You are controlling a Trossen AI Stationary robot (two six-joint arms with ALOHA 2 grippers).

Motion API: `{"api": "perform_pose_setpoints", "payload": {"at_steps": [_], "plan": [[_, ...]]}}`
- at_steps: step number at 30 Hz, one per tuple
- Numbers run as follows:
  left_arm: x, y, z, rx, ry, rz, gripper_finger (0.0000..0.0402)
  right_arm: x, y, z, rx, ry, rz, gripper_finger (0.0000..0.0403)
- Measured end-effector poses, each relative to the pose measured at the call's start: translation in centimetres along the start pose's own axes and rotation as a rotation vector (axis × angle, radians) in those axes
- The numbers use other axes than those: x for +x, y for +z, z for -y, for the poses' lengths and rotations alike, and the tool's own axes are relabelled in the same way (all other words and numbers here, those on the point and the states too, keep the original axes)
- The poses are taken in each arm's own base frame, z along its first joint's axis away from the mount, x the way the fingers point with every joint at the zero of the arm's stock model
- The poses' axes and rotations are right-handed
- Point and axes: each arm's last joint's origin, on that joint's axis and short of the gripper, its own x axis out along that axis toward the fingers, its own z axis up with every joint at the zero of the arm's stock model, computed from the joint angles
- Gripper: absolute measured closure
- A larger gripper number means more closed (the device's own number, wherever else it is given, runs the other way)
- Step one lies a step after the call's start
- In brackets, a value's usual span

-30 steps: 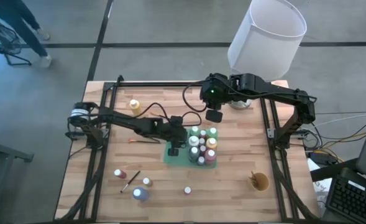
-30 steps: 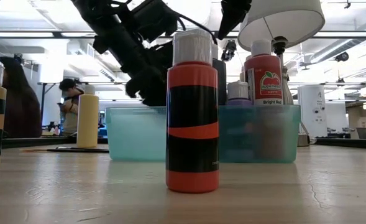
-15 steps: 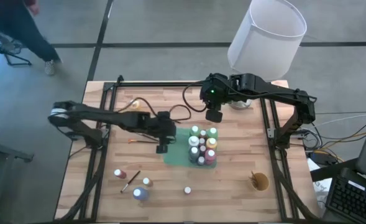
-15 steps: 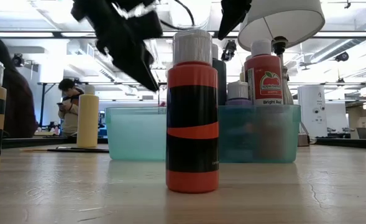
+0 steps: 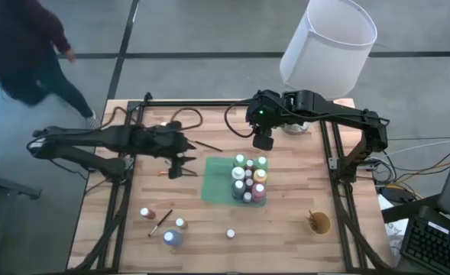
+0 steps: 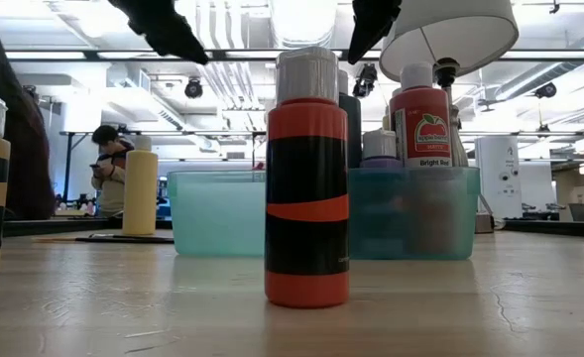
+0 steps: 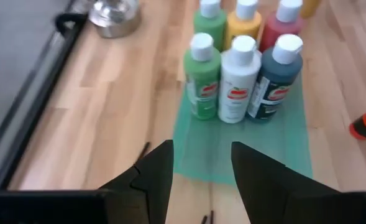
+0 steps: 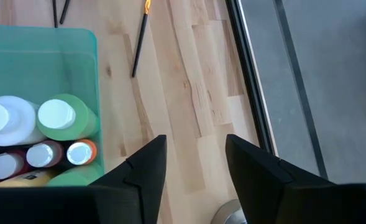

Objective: Pick & Place Paint Supplies
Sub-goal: Put the orange paint bottle into the green bin

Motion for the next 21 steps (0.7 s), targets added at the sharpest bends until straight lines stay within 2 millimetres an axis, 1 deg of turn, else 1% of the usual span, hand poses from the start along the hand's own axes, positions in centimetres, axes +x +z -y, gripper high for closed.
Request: {"api": "perform_pose_setpoints", "payload": {"at_steps": [3,6,10,14,17,21], "plan": [[-1.3,-0.4,-0.3,0.0,0.039,-0.005,0.0234,0.0,0.0,0.0,0.0,0.0,0.0,0.0234],[-1.9,-1.1,-0.7,-0.032,0.11,-0.05,0.0234,0.0,0.0,0.0,0.013,0.0,0.0,0.0229],[-1.7,-2.1,-1.5,-0.078,0.202,-0.166,0.0234,0.0,0.0,0.0,0.02,0.0,0.0,0.0223],[-1.3,-2.7,-1.7,-0.089,0.218,-0.246,0.0234,0.0,0.0,0.0,0.045,0.0,0.001,0.0217],[-1.3,-2.8,-1.7,-0.067,0.214,-0.255,0.0234,0.0,0.0,-0.1,0.056,0.007,0.001,0.0214],[-1.4,-2.8,-1.7,-0.037,0.21,-0.253,0.0234,-0.2,0.2,-1.2,0.018,0.116,0.019,0.0217]]}}
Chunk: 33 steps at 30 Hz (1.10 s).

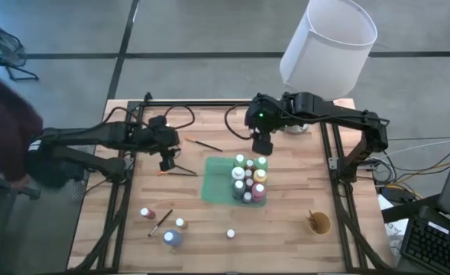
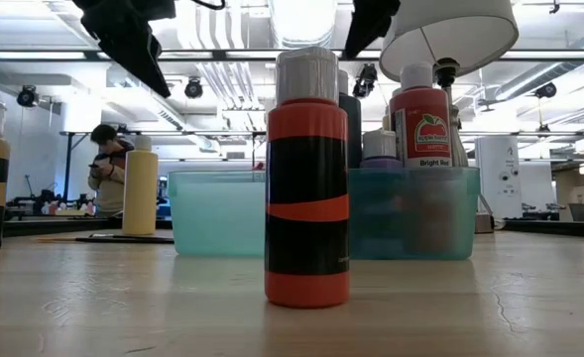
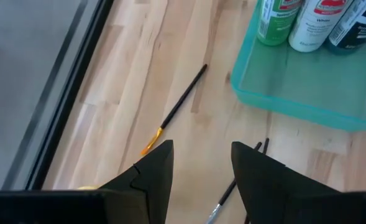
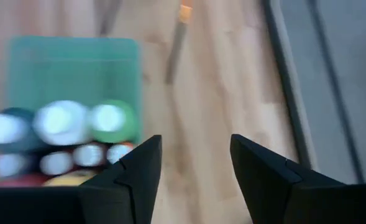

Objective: Pick & Place Paint Supplies
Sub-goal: Put the orange paint bottle into the green bin

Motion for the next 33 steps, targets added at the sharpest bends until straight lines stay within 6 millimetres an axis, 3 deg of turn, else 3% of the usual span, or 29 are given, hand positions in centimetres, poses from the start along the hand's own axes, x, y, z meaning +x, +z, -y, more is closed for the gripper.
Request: {"api": "perform_pose_setpoints", "payload": {"at_steps": [9,22,27,33], "plan": [[-0.6,-0.5,0.3,-0.023,-0.131,-0.019,0.0234,-0.6,0.5,-3.3,-0.077,0.094,0.066,0.0244],[-0.6,-0.5,0.2,-0.019,-0.124,-0.014,0.0234,-1.9,0.4,-10.7,-0.24,0.31,0.158,0.0284],[-0.6,-0.4,0.2,-0.022,-0.123,-0.008,0.0234,-0.7,0.2,-15.0,-0.28,0.367,0.143,0.0276],[-0.6,-0.4,0.2,-0.023,-0.123,-0.008,0.0234,2.7,-0.9,-20.6,-0.339,0.405,0.043,0.0235]]}}
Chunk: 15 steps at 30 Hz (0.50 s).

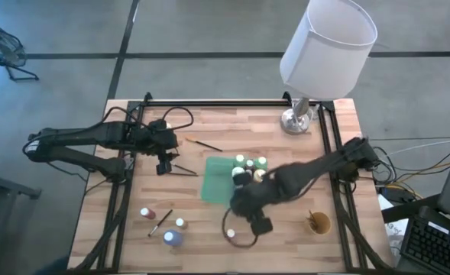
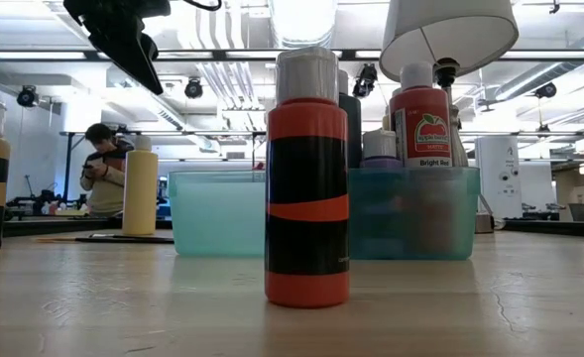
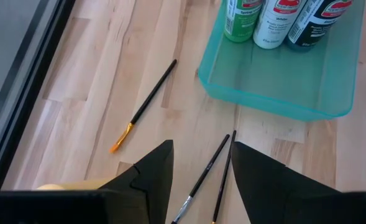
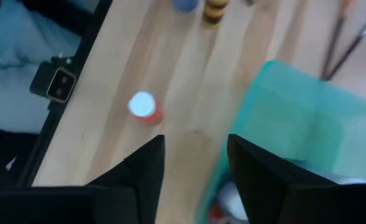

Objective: Pick & Place Paint Supplies
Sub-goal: Put the orange paint bottle into the green bin

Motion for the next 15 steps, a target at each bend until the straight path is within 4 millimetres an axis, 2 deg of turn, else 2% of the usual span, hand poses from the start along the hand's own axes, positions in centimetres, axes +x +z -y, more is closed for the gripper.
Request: {"api": "perform_pose_setpoints", "payload": {"at_steps": [8,11,15], "plan": [[0.0,0.0,0.0,-0.001,0.0,0.0,0.0234,6.0,-0.4,-4.2,-0.041,0.03,-0.101,0.0187],[0.0,0.0,0.0,-0.001,0.0,0.001,0.0234,7.2,-0.4,-5.1,-0.047,0.034,-0.127,0.0184],[0.0,0.0,0.0,-0.008,0.0,0.0,0.0234,8.0,-0.8,-6.2,0.041,0.029,-0.151,0.0191]]}}
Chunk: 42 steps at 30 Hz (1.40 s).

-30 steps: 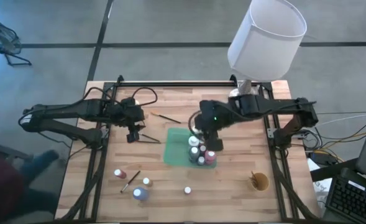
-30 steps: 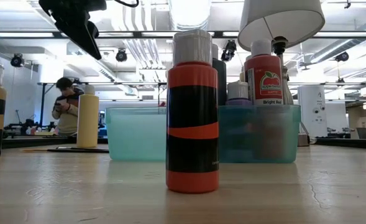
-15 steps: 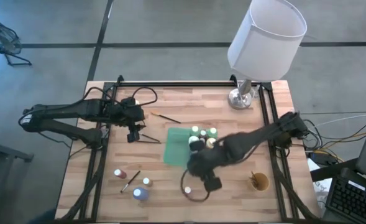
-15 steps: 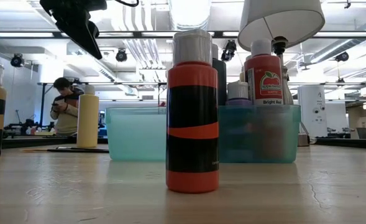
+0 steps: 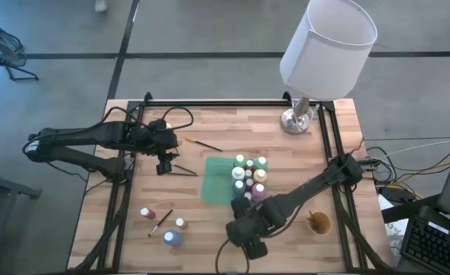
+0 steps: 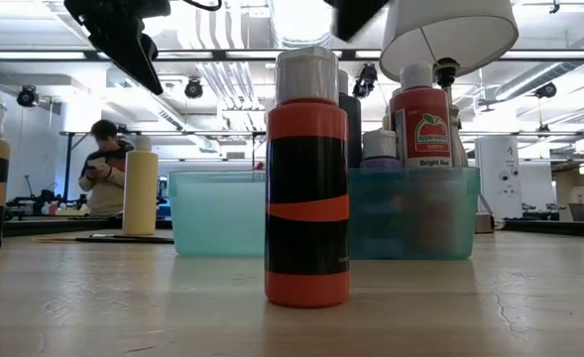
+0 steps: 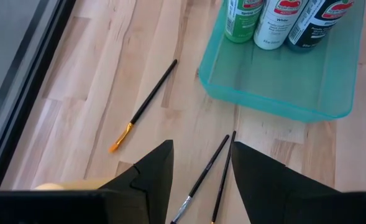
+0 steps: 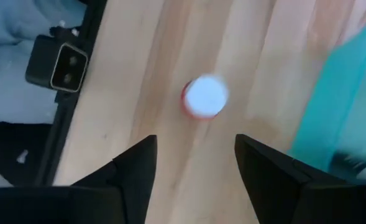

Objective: Pick & Place Paint Supplies
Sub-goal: Put the orange paint bottle into the green bin

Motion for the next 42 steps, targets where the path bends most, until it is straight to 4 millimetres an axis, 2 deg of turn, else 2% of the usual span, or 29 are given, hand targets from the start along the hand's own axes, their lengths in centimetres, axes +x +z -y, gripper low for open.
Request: {"api": "perform_pose_setpoints", "payload": {"at_steps": [3,9,14,23,32,37,42], "plan": [[0.0,0.0,0.0,0.0,0.0,-0.002,0.0234,0.3,-1.1,-1.9,0.078,-0.032,-0.018,0.02],[0.0,0.0,0.0,0.0,0.0,-0.002,0.0234,0.3,-3.9,-6.2,0.142,-0.239,0.053,0.0215],[0.0,0.0,0.0,-0.02,0.0,-0.001,0.0234,2.3,-5.5,-7.3,0.192,-0.305,0.145,0.0218],[0.0,0.1,0.0,0.02,0.0,0.007,0.0234,4.3,-8.1,-6.2,0.3,-0.163,0.398,0.0185],[0.0,0.3,0.0,0.027,-0.001,0.036,0.0234,8.6,-11.8,-4.5,0.328,-0.117,0.56,0.0167],[0.0,0.4,0.0,0.028,-0.001,0.043,0.0234,9.5,-12.1,-3.6,0.322,-0.099,0.678,0.0175],[0.0,0.4,0.0,0.044,-0.001,0.042,0.0234,10.0,-12.2,-2.6,0.31,-0.13,0.671,0.0186]]}}
